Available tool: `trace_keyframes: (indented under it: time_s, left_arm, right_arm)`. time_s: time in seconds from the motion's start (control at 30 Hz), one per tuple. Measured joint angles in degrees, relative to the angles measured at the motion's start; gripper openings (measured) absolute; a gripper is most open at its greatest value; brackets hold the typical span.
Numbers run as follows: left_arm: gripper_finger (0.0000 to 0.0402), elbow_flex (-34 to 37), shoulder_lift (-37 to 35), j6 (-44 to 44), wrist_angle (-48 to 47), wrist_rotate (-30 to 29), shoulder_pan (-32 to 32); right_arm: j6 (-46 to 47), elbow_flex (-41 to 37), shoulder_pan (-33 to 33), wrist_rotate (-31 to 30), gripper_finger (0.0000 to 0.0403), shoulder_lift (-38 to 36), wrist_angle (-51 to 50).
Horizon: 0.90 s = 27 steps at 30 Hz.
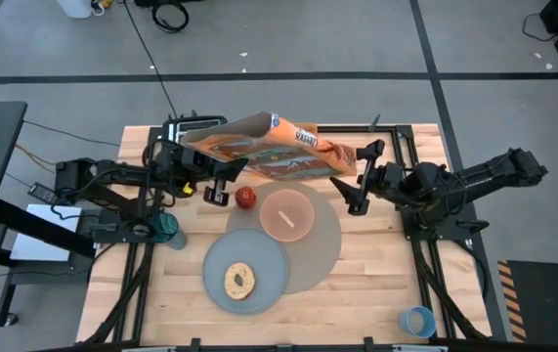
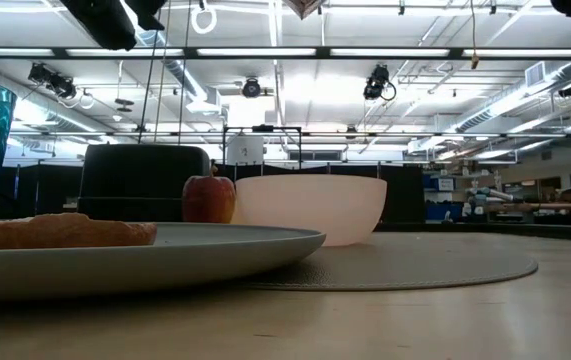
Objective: Arrange a breakfast setting
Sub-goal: Pour the cereal from the cereal box into the pink bowl
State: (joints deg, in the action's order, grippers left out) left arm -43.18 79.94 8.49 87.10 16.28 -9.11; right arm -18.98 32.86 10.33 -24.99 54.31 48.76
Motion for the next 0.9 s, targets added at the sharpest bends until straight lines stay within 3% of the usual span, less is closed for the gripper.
trace_keyframes:
  time_s: [0.13, 0.33, 0.57, 0.9]
  left_arm:
    - [0.0011, 0.00, 0.00, -0.06, 1.06, 0.24, 0.88]
    - [0.0010, 0.00, 0.00, -2.11, 0.37, -0.94, 1.74]
    - [0.0010, 0.00, 0.07, -3.19, -0.95, -3.52, 1.67]
    - [0.0010, -1.95, 5.36, -1.91, 0.84, -5.08, 1.63]
  right_arm:
    - [1.08, 0.02, -0.57, 1.47, 0.0374, -0.01, 2.46]
    - [2.82, 0.02, -1.74, 11.55, 0.0374, -0.01, 3.66]
    - [7.61, 0.07, -4.52, 17.19, 0.0373, 2.04, 7.03]
    - [10.51, 0.02, -7.10, 19.05, 0.0352, 9.41, 17.79]
